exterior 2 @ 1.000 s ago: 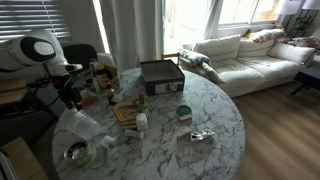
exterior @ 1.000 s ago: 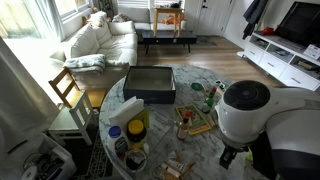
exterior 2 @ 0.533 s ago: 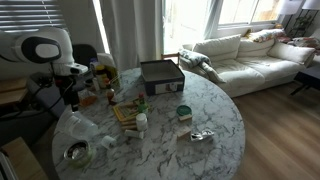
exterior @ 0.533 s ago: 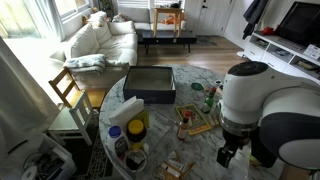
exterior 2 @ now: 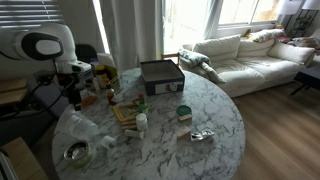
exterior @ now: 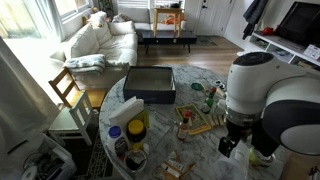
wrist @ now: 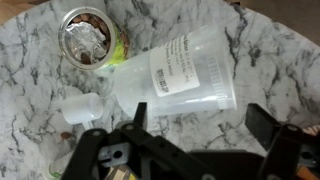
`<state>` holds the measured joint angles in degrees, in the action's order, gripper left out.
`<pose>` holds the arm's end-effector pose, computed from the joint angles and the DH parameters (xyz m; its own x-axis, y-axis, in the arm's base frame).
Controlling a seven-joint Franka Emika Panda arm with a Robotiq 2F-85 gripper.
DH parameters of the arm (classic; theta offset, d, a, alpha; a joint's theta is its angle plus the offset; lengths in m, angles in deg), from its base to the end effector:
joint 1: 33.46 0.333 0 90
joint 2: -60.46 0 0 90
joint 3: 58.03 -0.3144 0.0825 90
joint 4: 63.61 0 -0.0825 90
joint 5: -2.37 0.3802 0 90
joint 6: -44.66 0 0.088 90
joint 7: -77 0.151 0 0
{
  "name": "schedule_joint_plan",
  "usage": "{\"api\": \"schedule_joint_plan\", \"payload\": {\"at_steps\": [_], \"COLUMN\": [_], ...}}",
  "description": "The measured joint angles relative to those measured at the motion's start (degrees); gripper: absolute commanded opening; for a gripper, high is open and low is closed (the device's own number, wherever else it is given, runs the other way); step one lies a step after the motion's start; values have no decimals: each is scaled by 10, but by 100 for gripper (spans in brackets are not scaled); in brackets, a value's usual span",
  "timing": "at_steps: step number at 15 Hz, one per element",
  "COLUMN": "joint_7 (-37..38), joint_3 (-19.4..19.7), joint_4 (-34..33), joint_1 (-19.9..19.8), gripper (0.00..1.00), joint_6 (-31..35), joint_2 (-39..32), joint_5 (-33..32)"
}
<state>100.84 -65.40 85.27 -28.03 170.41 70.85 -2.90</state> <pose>0.3831 0.0778 0.2602 0.9741 -0.1472 -0.1717 -0.1184 -0.9787 0.1675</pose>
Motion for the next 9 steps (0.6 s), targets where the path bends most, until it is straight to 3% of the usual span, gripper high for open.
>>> {"api": "schedule_joint_plan", "payload": {"at_steps": [9], "joint_7": [143], "joint_3": [19], "joint_4": [-11], "joint_1": [-52], "gripper": [100], "joint_6": [13], "joint_2": [-1], "joint_5": [17]}}
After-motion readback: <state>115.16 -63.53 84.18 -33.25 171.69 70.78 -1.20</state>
